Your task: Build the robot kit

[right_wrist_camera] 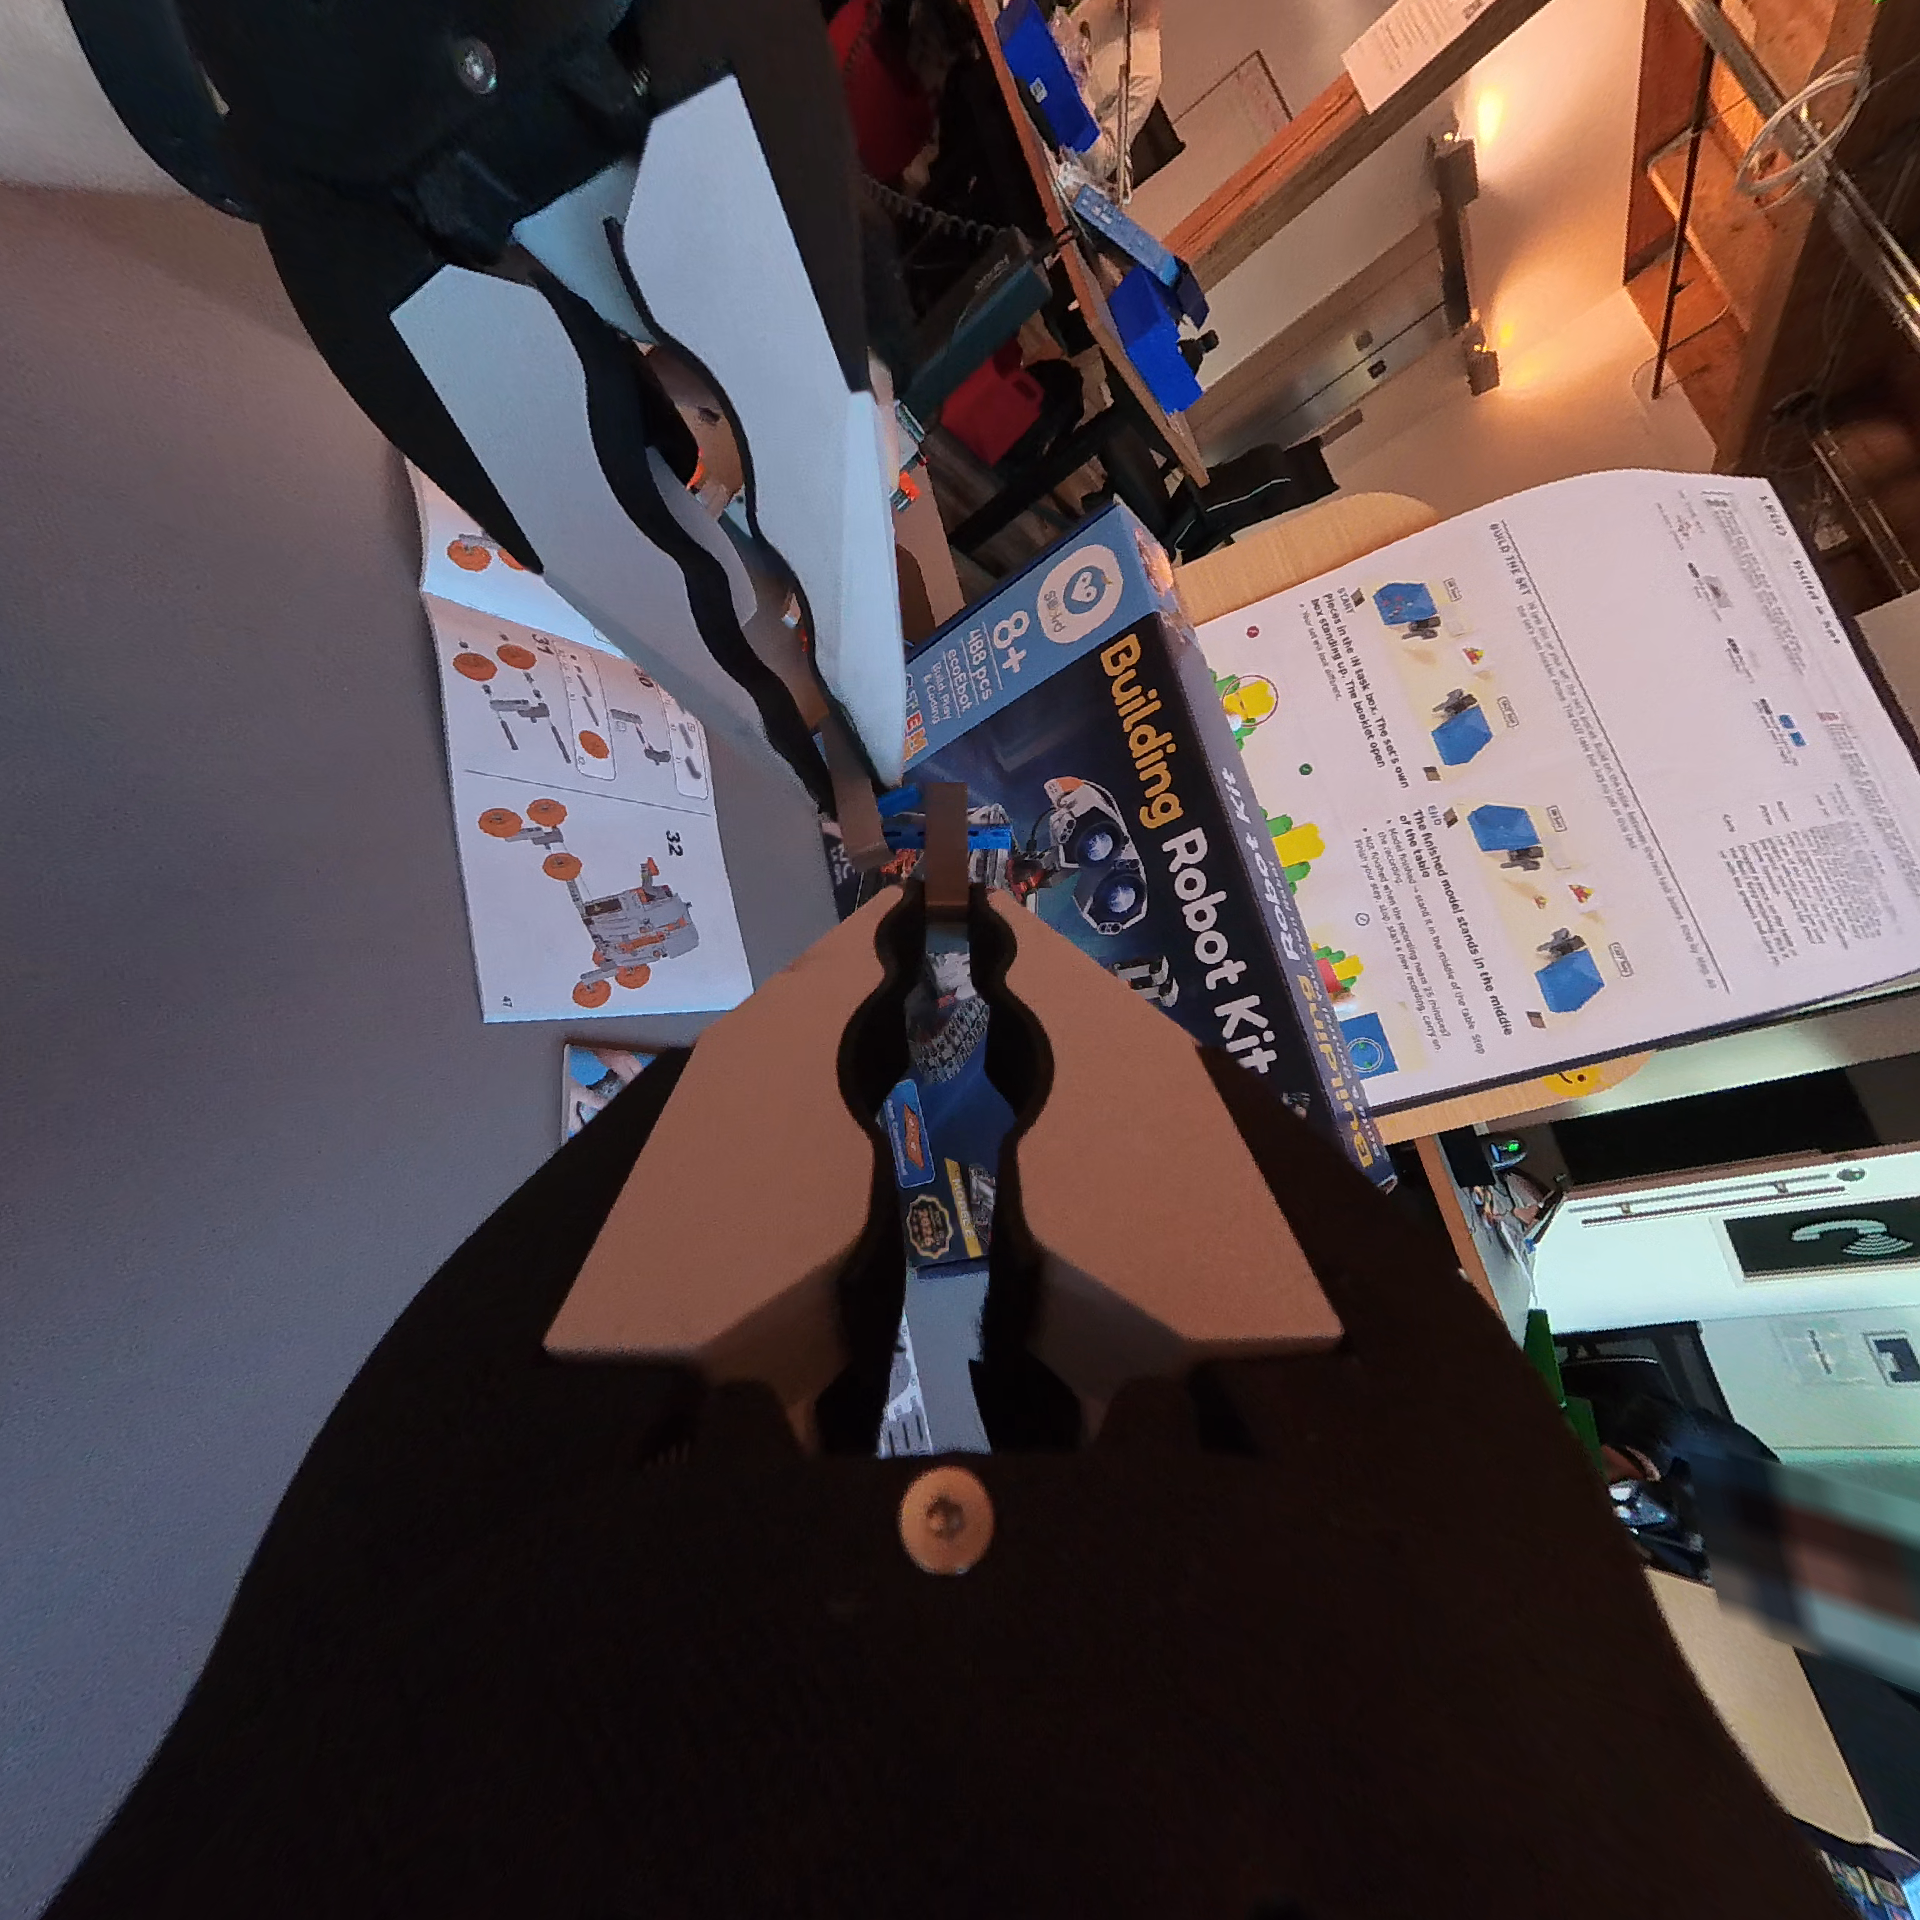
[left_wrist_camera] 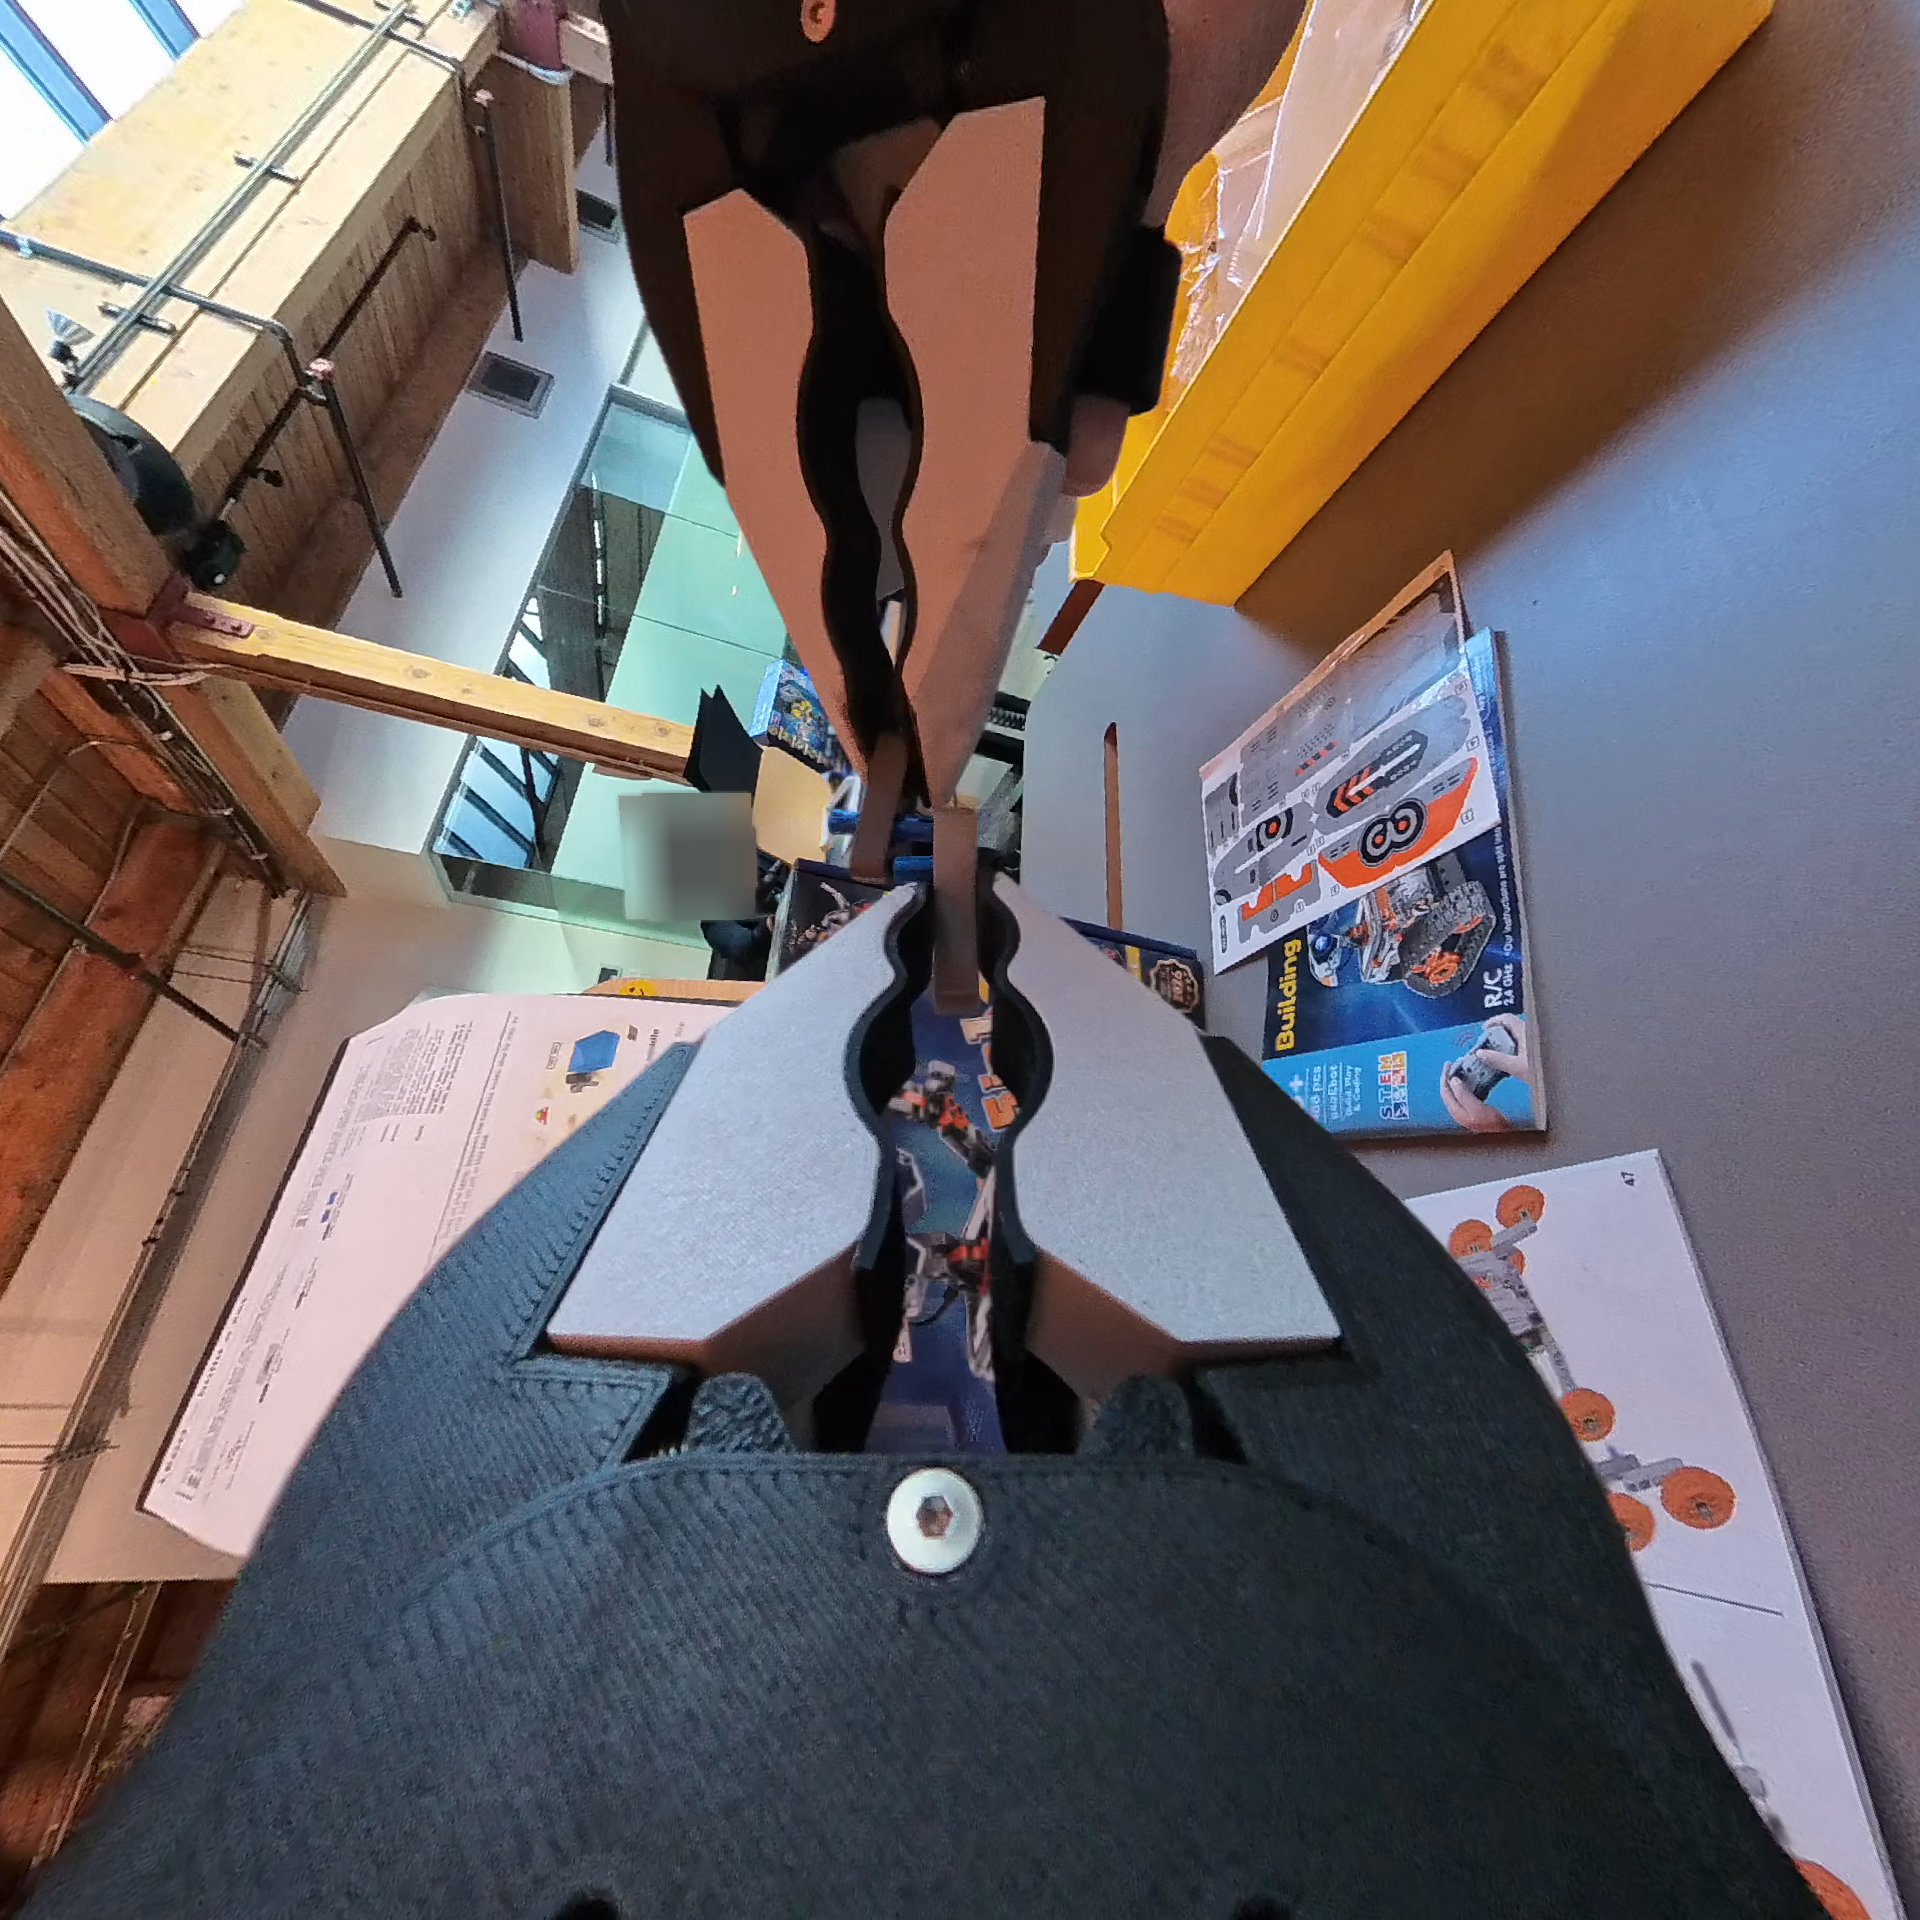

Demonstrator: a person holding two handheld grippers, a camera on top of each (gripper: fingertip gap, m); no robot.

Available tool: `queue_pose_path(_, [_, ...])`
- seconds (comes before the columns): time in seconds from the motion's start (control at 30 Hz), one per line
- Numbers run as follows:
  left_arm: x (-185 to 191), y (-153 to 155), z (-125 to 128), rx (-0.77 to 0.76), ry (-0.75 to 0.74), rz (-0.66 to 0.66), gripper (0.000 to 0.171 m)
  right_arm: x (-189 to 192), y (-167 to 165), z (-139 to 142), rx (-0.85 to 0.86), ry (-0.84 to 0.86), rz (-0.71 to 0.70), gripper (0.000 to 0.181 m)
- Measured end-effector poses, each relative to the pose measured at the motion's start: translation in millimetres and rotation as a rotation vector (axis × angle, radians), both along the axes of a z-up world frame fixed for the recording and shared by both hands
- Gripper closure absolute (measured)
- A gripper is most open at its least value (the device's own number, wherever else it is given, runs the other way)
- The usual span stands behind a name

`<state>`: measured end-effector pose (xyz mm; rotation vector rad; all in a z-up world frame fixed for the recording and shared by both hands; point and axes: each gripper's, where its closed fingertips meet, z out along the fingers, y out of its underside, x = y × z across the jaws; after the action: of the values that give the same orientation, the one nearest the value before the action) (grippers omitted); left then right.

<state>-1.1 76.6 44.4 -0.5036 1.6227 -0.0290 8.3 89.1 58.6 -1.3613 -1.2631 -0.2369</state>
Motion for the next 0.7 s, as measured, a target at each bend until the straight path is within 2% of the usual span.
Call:
queue_pose_path(0.27, [-5.2, -7.1, 1.5, -0.059, 0.026, -0.043, 0.167, -5.0, -7.1, 0.3, 0.026, -0.021, 0.054, 0.175])
queue_pose_path(0.5, [-4.6, -10.9, -12.0, -0.077, 0.133, -0.035, 0.167, -3.9, -11.6, -12.8, -0.041, -0.098, 0.046, 0.175])
queue_pose_path(0.7, [-14.9, -17.5, -7.1, -0.135, 0.158, -0.064, 0.166, -14.0, -18.6, -8.6, -0.044, -0.119, 0.062, 0.175])
